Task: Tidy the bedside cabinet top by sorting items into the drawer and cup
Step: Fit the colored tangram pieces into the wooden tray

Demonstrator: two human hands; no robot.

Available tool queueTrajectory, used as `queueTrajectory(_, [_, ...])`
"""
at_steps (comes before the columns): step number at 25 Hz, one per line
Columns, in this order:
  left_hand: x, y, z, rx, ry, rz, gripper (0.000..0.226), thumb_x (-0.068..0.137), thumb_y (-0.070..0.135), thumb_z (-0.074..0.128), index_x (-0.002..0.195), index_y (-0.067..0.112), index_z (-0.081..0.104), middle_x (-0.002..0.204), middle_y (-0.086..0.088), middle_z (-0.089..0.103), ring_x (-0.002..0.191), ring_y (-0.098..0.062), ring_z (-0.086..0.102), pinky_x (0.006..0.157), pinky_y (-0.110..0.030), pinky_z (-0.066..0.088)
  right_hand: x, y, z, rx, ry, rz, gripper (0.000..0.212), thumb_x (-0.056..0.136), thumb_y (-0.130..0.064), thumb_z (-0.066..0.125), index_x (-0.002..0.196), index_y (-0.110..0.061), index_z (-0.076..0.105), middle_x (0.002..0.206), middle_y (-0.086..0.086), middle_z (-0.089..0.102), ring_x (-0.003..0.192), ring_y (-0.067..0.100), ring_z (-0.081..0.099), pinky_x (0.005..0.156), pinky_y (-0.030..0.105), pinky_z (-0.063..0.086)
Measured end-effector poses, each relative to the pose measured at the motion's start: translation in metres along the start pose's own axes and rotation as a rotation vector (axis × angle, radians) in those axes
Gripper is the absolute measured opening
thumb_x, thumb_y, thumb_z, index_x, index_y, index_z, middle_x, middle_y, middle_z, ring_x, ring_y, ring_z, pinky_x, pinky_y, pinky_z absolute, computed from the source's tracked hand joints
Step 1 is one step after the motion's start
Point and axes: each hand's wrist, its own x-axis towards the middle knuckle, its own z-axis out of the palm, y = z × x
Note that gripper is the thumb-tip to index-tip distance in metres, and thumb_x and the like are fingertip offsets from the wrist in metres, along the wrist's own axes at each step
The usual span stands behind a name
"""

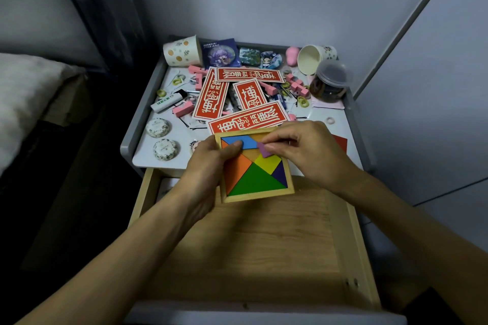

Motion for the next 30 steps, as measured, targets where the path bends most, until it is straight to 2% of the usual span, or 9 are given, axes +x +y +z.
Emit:
queueTrajectory(3, [-0.001,-0.001,0.001,0.032,-0.006,0.005,0.023,0.098,0.017,0.056,0.119,0.013,0.064,0.1,-0.005,0.076,0.085,-0.019,0.074,0.059,-0.023,0.057,0.001,-0.005,0.006,-0.036,0.003,-0.051,0.014,0.085,-0.013,0.072,0.097,-0.015,0.077,0.084,-0.014,0.067,0.08,-0.006,0.061,0.071,0.006,0.042])
queueTrajectory(8, [-0.003,-0.002,0.002,0.044,-0.016,-0.003,0.02,0.1,0.018,0.053,0.115,0.015,0.065,0.1,-0.005,0.076,0.082,-0.017,0.074,0.059,-0.022,0.056,0.006,-0.009,0.011,-0.161,0.004,-0.143,0.007,0.082,-0.015,0.075,0.088,-0.017,0.077,0.08,-0.01,0.066,0.075,0.002,0.059,0.072,0.019,0.048])
queueTrajectory(11, [-0.003,-0.001,0.0,0.019,-0.017,-0.018,0.021,0.099,0.018,0.053,0.117,0.014,0.064,0.096,-0.006,0.076,0.079,-0.018,0.074,0.056,-0.023,0.056,0.006,-0.01,0.016,-0.2,0.017,-0.182,0.005,0.08,-0.015,0.076,0.085,-0.015,0.074,0.081,-0.008,0.063,0.073,0.002,0.054,0.069,0.02,0.046])
queueTrajectory(15, [-0.002,0.001,-0.001,0.001,-0.013,-0.035,0.022,0.098,0.02,0.055,0.116,0.014,0.064,0.098,-0.007,0.076,0.084,-0.022,0.074,0.062,-0.028,0.059,0.006,-0.007,0.015,-0.122,0.134,-0.149,0.009,0.078,-0.014,0.078,0.085,-0.013,0.072,0.08,-0.008,0.061,0.072,-0.002,0.053,0.066,0.009,0.042])
queueTrajectory(18, [-0.002,0.002,-0.001,-0.026,-0.022,-0.037,0.024,0.094,0.019,0.061,0.117,0.01,0.064,0.098,-0.01,0.076,0.082,-0.024,0.075,0.061,-0.029,0.059,0.007,-0.004,0.009,-0.045,0.185,-0.072,0.01,0.078,-0.015,0.079,0.085,-0.016,0.071,0.08,-0.01,0.06,0.073,0.002,0.054,0.066,0.011,0.044])
queueTrajectory(21, [-0.003,0.003,-0.001,-0.042,-0.027,-0.015,0.025,0.091,0.009,0.065,0.116,0.005,0.063,0.095,-0.013,0.076,0.077,-0.024,0.075,0.059,-0.028,0.058,0.008,0.004,0.008,-0.001,0.187,0.036,0.011,0.079,-0.015,0.078,0.086,-0.019,0.07,0.08,-0.008,0.061,0.072,0.004,0.054,0.064,0.017,0.046])
queueTrajectory(24, [-0.003,0.002,-0.001,-0.043,-0.023,-0.014,0.028,0.091,0.007,0.065,0.118,0.003,0.062,0.098,-0.014,0.076,0.079,-0.025,0.075,0.06,-0.03,0.058,0.012,0.019,-0.007,0.05,0.244,0.112,0.009,0.085,-0.015,0.072,0.088,-0.022,0.068,0.075,-0.012,0.06,0.066,-0.004,0.053,0.058,0.01,0.043])
queueTrajectory(27, [-0.003,0.003,-0.001,-0.072,-0.017,-0.032,0.028,0.091,0.007,0.065,0.118,0.003,0.061,0.098,-0.015,0.075,0.079,-0.027,0.075,0.06,-0.031,0.058,0.013,0.049,-0.035,-0.275,0.287,0.231,0.012,0.086,-0.019,0.071,0.098,-0.018,0.069,0.089,-0.005,0.066,0.07,-0.002,0.054,0.061,0.011,0.04])
queueTrajectory(30, [-0.004,0.004,-0.001,-0.078,-0.029,-0.038,0.031,0.088,0.008,0.068,0.119,0.004,0.062,0.1,-0.016,0.075,0.082,-0.029,0.075,0.062,-0.033,0.059,0.006,0.08,-0.057,-0.578,0.148,0.483,0.033,0.084,-0.023,0.074,0.113,-0.01,0.067,0.108,0.01,0.064,0.085,0.014,0.054,0.073,0.028,0.043])
